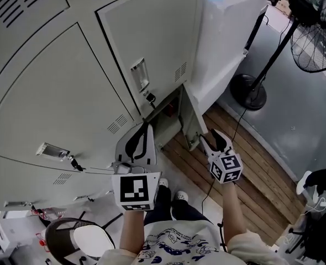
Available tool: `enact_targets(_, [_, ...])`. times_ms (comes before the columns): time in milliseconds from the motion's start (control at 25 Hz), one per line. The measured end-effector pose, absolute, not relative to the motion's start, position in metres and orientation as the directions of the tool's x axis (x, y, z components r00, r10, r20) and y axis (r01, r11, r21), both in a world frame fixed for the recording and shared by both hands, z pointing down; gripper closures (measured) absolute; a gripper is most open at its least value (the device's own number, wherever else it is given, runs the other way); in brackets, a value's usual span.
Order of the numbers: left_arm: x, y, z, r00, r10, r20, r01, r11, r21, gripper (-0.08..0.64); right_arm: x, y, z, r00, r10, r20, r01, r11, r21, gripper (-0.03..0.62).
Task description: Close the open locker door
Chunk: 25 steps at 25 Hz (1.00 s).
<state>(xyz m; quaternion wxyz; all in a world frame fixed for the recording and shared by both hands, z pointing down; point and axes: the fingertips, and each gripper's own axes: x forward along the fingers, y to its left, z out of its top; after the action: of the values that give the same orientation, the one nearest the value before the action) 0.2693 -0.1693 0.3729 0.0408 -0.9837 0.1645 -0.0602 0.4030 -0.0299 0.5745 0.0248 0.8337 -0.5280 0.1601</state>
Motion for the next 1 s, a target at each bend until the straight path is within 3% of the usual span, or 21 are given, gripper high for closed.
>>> enact_targets(320, [0.263,-0.176,0.388,0.930,-0.341,0.135,-0.330,-0.939,-0.093,0.558,0.405,-0.035,0.598,0.370,-0.863,0.343,-0.892,-0.433,-0.127,0.387])
enact_targets(360, [0.262,-0.177,0.389,0.929,-0.343,0.137,-0.333,-0.938,-0.094,0.558,0.405,-0.036,0.599,0.373,-0.861,0.345,-0.892,-0.435,-0.124,0.423])
enact_targets(600, [0.256,-0.185,0.391,0.923,-0.358,0.142,-0.347,-0.933,-0.093,0.558,0.406,-0.042,0.603,0.369,-0.858,0.356,-0.893,-0.433,-0.119,0.431])
enact_targets(720, [0.253,-0.188,0.392,0.921,-0.363,0.143,-0.353,-0.931,-0.089,0.558,0.406,-0.043,0.604,0.377,-0.854,0.359,-0.891,-0.440,-0.110,0.488])
enact_targets(1000, [0.245,-0.195,0.393,0.914,-0.381,0.141,-0.373,-0.924,-0.078,0.558,0.393,-0.054,0.604,0.343,-0.865,0.365,-0.909,-0.404,-0.103,0.488])
